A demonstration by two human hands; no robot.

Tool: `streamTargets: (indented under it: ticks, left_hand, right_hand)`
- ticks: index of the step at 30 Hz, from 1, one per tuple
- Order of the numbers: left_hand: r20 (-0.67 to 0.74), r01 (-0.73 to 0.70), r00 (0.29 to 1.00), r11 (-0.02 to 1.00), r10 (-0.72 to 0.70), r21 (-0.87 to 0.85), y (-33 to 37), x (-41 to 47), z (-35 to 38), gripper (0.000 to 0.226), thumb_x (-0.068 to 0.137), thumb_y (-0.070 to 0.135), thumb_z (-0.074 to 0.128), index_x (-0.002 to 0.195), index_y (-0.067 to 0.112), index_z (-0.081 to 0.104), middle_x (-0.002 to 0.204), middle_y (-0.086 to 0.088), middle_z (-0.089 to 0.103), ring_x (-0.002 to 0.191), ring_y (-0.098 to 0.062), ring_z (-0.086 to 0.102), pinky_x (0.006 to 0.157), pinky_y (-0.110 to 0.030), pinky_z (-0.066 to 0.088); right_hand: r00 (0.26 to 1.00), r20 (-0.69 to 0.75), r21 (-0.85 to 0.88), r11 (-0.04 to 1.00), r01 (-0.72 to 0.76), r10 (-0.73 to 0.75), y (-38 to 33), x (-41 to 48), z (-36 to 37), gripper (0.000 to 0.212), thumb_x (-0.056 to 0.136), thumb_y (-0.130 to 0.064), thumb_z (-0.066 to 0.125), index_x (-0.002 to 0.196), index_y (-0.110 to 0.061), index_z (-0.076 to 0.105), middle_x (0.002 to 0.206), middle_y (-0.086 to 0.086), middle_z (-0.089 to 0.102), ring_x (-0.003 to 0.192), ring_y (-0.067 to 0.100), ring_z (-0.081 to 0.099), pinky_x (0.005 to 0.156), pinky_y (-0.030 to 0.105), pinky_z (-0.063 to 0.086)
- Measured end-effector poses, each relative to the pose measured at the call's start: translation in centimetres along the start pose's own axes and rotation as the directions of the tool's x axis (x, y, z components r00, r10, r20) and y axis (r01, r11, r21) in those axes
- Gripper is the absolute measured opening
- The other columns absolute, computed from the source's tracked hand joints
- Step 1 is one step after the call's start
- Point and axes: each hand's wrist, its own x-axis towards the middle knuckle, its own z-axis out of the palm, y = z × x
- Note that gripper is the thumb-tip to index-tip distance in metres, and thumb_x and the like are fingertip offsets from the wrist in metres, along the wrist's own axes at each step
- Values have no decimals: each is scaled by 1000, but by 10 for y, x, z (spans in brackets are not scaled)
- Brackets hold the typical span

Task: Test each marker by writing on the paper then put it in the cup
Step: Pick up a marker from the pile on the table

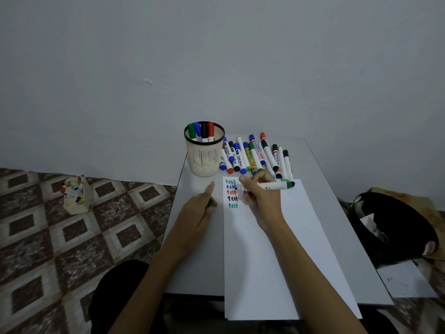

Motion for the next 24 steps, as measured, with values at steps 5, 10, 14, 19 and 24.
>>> streamTargets:
  ticks: [5, 10, 14, 19, 24]
  left_hand:
    - [-94, 129, 983, 954, -160, -271, -3, -2, -8, 50, 86, 13, 63, 132, 21, 44, 106, 12, 64, 100, 2, 59, 87, -7, 43]
    - [-127, 81, 986, 975, -109, -207, -1, -1, -10, 30, 81, 11, 69, 104, 30, 62, 100, 15, 63, 94, 0, 58, 75, -9, 46]
    - [-123, 46, 990, 984, -67, -171, -2, 0, -10, 33, 82, 12, 68, 105, 33, 61, 100, 20, 59, 93, 4, 55, 73, -9, 45]
    - [-115, 95, 985, 955, -132, -282, -3, -1, -10, 27, 80, 13, 69, 105, 22, 66, 100, 9, 68, 92, -2, 61, 79, -14, 49]
    - [-106, 103, 984, 948, -141, -303, -3, -1, -10, 25, 81, 16, 69, 103, 26, 65, 98, 12, 67, 91, -4, 62, 81, -16, 50]
  right_hand:
    - [989, 132, 151, 984, -92, 72, 1, 0, 2, 3, 86, 1, 60, 85, 0, 62, 83, 16, 68, 82, 31, 69, 70, 40, 61]
    - [983, 96, 217, 961, -172, 154, -3, 3, 1, 46, 96, -43, 43, 76, -6, 60, 71, 12, 58, 61, 21, 61, 54, 30, 54]
    - [979, 119, 80, 981, -176, 165, 2, 1, -1, 45, 90, -51, 52, 69, -11, 53, 54, 2, 47, 44, 11, 37, 45, 23, 26]
    - [971, 207, -67, 992, -105, 116, 1, -3, 0, 29, 84, -26, 66, 78, -5, 48, 66, 19, 48, 37, 13, 39, 41, 22, 30]
    - [971, 209, -75, 992, -105, 118, -1, -5, 3, 25, 84, -22, 68, 72, -10, 50, 75, 22, 50, 39, 13, 42, 40, 20, 34]
